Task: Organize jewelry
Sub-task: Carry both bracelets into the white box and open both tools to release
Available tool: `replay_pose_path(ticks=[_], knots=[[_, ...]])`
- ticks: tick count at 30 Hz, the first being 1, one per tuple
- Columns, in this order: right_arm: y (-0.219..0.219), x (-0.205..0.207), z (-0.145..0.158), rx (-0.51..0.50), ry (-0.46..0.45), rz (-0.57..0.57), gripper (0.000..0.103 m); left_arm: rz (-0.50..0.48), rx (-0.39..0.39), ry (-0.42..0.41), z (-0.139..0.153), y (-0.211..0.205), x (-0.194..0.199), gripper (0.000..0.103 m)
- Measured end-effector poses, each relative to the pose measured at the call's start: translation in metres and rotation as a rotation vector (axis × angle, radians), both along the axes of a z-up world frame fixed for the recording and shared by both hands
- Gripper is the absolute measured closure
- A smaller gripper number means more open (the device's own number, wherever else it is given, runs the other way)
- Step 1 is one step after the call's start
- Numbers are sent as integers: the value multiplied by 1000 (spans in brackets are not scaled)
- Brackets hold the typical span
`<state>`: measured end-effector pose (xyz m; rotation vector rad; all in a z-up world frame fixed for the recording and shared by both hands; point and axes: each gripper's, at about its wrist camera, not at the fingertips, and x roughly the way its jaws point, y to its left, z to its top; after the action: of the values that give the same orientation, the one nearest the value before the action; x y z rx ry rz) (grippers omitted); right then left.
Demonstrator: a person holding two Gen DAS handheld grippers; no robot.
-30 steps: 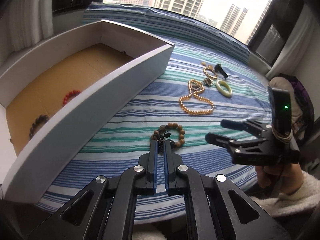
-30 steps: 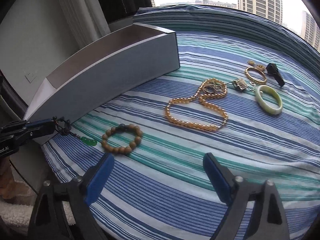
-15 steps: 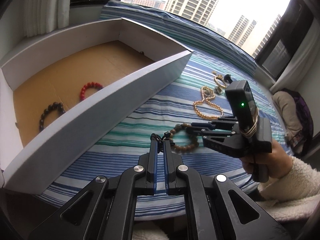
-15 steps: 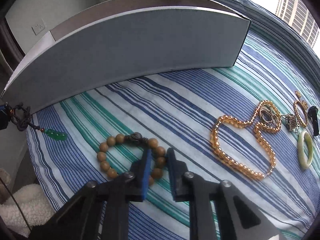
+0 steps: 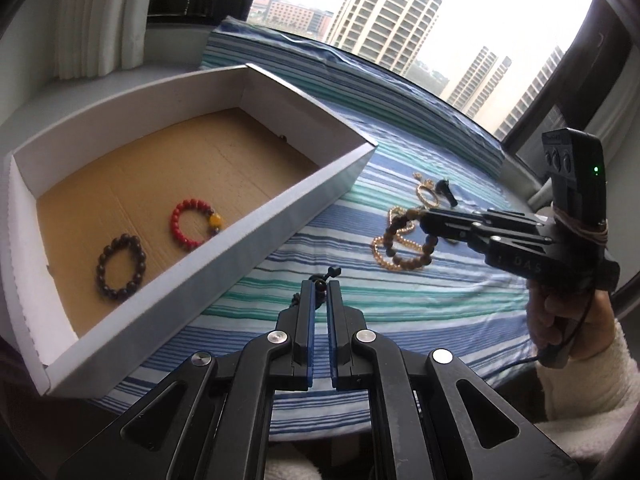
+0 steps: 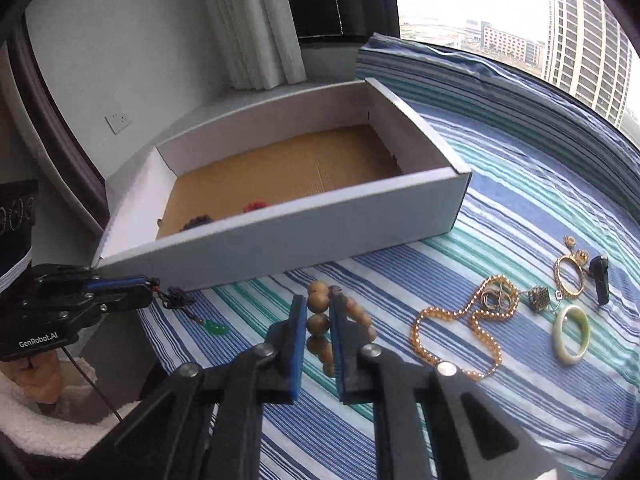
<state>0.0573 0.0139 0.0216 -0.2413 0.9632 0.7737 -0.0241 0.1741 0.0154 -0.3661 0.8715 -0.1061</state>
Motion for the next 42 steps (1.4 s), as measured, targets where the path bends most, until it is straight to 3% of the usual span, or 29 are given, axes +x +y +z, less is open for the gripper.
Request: replay_pose_path(ticks=[6, 11, 15, 25, 27, 29, 31, 35, 42], knots=[[32, 26, 55, 86, -30, 46, 91, 68, 29, -57, 56, 33, 26, 99], [73, 54, 73, 102, -77, 71, 91, 126, 57, -46, 57, 59, 72, 99], [104, 86, 62, 56, -99, 63, 91, 156, 63, -4, 32, 74, 110, 99], [136, 139, -13, -68, -4, 14, 90, 192, 118, 144, -35, 84, 166, 99], [135, 141, -19, -69, -5, -3, 86, 211, 148, 163, -43, 84, 168, 88], [133, 141, -20, -68, -6, -9, 66, 233, 157, 172, -46, 86, 167, 44], [127, 138, -17, -55, -12, -15, 49, 261, 167, 153, -43, 87, 160, 26], [115, 127, -6, -71, -74, -42, 28, 273, 186, 109, -27, 81, 147, 19], [74, 102, 12, -49, -132, -95, 26, 261, 239, -1, 4, 42, 121, 9]])
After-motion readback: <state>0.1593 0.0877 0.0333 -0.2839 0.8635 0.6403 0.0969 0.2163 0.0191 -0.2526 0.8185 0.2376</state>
